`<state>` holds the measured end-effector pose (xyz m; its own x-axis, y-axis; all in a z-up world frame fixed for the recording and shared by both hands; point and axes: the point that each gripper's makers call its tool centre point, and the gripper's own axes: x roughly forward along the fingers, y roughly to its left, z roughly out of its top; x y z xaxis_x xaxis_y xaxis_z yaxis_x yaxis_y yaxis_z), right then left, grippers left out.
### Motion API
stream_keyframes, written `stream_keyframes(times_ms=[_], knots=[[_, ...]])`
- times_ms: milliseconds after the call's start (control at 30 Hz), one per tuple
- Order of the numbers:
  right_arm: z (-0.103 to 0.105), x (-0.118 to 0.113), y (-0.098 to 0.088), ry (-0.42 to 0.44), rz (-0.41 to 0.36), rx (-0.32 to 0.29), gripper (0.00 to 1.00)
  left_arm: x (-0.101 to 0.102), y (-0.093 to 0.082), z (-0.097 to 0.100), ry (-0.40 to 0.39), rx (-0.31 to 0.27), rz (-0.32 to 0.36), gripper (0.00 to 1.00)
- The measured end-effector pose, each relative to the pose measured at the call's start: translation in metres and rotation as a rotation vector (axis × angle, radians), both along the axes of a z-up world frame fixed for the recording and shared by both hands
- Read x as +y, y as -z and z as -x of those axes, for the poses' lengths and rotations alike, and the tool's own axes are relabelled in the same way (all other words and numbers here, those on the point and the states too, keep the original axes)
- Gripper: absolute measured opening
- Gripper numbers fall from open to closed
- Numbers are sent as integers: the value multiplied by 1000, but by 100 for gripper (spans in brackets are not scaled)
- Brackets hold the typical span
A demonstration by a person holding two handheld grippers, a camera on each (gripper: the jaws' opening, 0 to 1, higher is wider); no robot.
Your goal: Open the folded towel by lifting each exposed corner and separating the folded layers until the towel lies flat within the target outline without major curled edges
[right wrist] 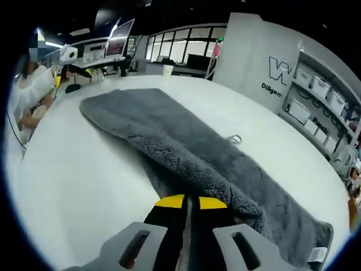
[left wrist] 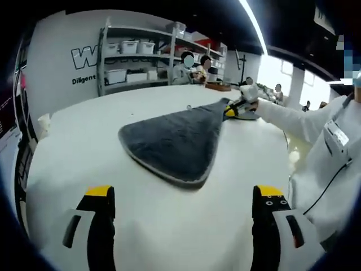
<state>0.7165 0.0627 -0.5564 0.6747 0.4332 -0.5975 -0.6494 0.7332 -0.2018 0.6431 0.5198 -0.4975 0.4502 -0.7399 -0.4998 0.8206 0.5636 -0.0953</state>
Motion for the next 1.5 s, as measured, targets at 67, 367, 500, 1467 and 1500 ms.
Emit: stream_keyframes(times_ms=[67, 367, 500, 1467, 1500], knots=[[1, -1, -2, 2, -13, 4, 0, -2, 1, 1, 2, 2, -2, 100], [44, 17, -17, -128, -106, 41, 0, -4, 1, 2, 4, 3, -14, 100], [75, 20, -20, -177, -141, 78, 0, -7, 0, 2, 2, 0, -13, 100], [189, 15, 5, -296, -114, 193, 7, -32, 6, 22, 60, 5, -56, 99], [189, 10, 1, -285, -94, 169, 10, -32, 5, 23, 61, 6, -56, 99]])
